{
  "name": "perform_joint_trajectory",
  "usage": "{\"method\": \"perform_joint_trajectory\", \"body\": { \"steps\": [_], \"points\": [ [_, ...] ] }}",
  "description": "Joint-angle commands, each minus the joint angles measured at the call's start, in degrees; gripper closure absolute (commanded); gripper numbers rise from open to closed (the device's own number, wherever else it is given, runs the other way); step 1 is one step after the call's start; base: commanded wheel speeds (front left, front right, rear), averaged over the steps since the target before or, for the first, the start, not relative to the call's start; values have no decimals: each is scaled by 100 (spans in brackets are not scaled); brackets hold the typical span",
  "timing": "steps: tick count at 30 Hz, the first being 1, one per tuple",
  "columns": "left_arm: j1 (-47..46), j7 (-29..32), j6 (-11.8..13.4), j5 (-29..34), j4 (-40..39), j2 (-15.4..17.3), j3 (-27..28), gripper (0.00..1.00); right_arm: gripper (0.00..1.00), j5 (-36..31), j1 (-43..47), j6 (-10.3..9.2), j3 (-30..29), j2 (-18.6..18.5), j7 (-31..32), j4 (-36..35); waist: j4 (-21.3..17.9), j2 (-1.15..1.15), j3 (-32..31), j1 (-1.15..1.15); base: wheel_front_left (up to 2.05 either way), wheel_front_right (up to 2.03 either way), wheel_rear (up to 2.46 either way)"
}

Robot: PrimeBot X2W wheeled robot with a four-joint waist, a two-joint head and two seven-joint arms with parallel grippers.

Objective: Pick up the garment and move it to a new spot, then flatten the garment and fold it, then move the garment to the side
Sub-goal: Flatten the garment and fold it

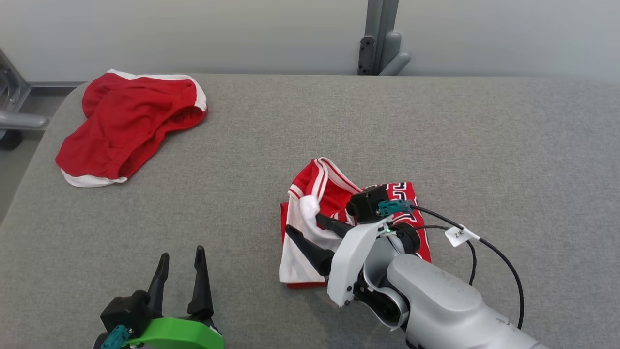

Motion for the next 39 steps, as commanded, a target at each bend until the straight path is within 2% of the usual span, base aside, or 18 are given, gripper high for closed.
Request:
{"method": "perform_joint_trajectory", "body": {
  "steps": [1,10,16,28,33,35,38,39],
  "points": [
    [89,-2,20,70,-26,1,21,0,0,-40,11,0,7,-5,130,2,-79,31,-40,0,0,0,0],
    [62,-2,26,58,-68,1,3,0,0,-148,304,0,-79,-18,410,-24,-150,31,-1,0,0,0,0],
    [93,-2,57,53,-97,1,58,0,0,-294,416,0,-436,-190,42,-407,-202,31,12,0,0,0,0],
    [85,-2,52,102,-150,0,38,0,0,-1078,815,0,-1971,-590,-518,-1247,-366,31,19,0,0,0,0],
    [9,-2,49,106,-173,0,-25,0,0,-1645,1224,0,-2807,-618,-621,-1523,-413,31,43,0,0,0,0],
    [-27,-2,62,94,-190,0,-49,0,0,-2038,1498,0,-3219,-537,-646,-1680,-434,31,60,0,0,0,0],
    [-61,-2,48,89,-193,1,-63,0,0,-2321,1751,0,-3532,-431,-633,-1791,-424,31,82,0,0,0,0],
    [-76,-2,45,88,-196,1,-63,0,15,-2390,1829,0,-3639,-392,-644,-1817,-411,31,92,0,0,0,0]
  ]
}}
